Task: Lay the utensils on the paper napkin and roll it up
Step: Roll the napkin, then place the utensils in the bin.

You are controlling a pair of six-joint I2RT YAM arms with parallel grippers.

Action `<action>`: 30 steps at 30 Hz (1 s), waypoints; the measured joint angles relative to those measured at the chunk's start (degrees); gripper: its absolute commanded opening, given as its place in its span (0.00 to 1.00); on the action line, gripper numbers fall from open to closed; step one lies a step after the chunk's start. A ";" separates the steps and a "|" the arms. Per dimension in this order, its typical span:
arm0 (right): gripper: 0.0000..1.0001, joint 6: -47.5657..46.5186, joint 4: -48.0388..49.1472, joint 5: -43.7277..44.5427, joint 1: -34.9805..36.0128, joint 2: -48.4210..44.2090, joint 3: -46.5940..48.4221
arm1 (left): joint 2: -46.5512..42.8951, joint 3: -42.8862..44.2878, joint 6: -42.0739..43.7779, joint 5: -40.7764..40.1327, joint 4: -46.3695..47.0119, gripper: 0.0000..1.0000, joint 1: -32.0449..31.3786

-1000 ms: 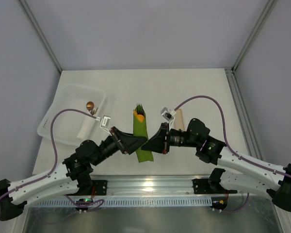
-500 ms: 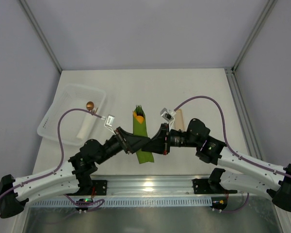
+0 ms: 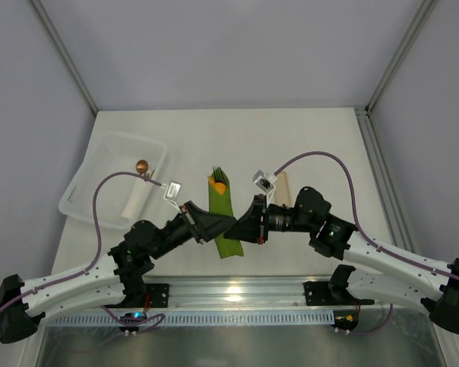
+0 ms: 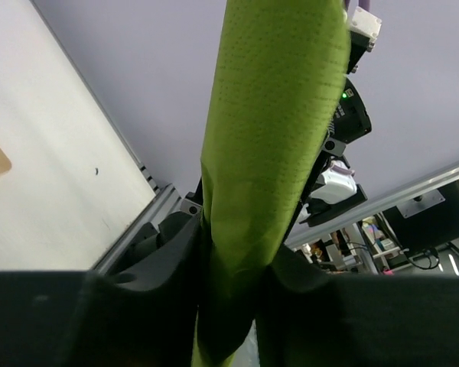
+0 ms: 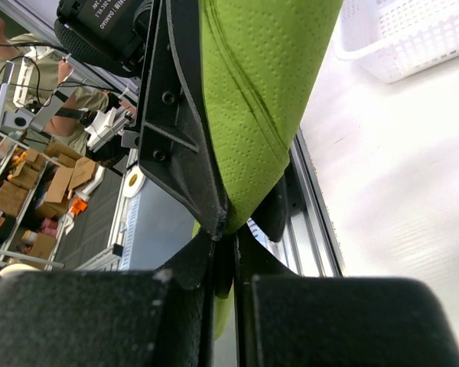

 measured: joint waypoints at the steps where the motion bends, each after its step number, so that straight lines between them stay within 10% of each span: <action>1: 0.04 0.00 -0.13 0.04 0.00 0.00 0.00 | 0.00 0.00 -0.26 0.13 0.09 0.19 -0.02; 6: 0.10 1.16 -0.52 0.13 -0.02 0.00 0.00 | -0.04 0.00 0.66 0.22 -0.42 0.00 0.00; 16: 0.72 -0.24 -1.97 0.28 0.15 -0.44 0.11 | -1.90 1.97 2.34 -2.14 -10.93 0.00 0.17; 30: 0.75 -3.69 -23.32 13.03 0.13 -12.22 0.76 | 4.39 27.10 16.90 -4.52 -49.03 0.00 6.60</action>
